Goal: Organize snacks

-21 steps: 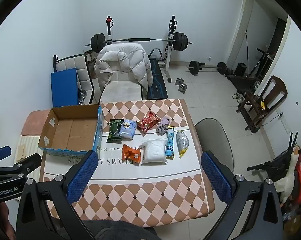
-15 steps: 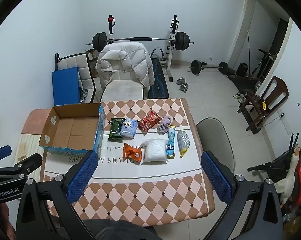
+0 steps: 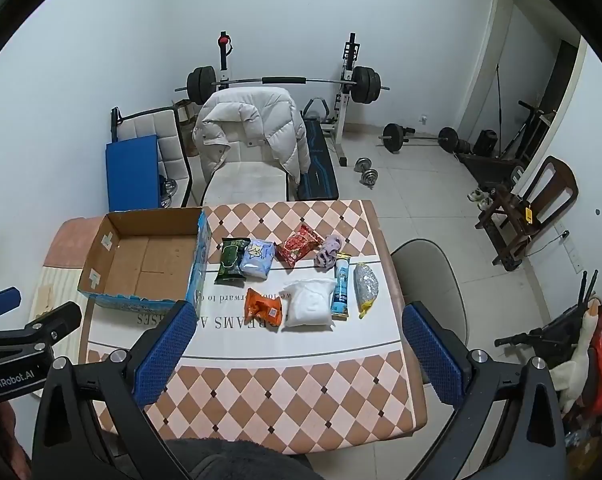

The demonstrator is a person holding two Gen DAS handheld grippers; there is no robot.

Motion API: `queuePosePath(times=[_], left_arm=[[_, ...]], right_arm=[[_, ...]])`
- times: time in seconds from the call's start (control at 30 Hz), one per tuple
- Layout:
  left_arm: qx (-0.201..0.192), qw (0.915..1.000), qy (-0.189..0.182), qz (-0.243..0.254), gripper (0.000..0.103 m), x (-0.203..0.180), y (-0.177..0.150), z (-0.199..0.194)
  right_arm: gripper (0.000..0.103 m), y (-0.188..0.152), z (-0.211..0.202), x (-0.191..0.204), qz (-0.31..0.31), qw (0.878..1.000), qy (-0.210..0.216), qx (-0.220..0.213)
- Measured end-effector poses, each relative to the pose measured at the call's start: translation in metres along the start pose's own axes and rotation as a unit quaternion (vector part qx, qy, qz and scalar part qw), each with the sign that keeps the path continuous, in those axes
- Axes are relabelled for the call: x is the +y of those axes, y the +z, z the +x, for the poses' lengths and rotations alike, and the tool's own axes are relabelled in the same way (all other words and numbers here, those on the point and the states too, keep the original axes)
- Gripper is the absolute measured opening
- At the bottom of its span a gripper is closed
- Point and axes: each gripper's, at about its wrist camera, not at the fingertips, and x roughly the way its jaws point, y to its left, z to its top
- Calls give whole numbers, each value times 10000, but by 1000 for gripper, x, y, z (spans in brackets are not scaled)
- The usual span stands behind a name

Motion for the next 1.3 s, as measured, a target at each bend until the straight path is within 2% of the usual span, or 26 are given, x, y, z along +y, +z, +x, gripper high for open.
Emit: queuePosePath(times=[1.3], left_arm=[[-48, 10000, 16, -5, 103, 2, 7, -4]], right_arm=[[103, 5, 0, -2, 23, 10000, 28, -5]])
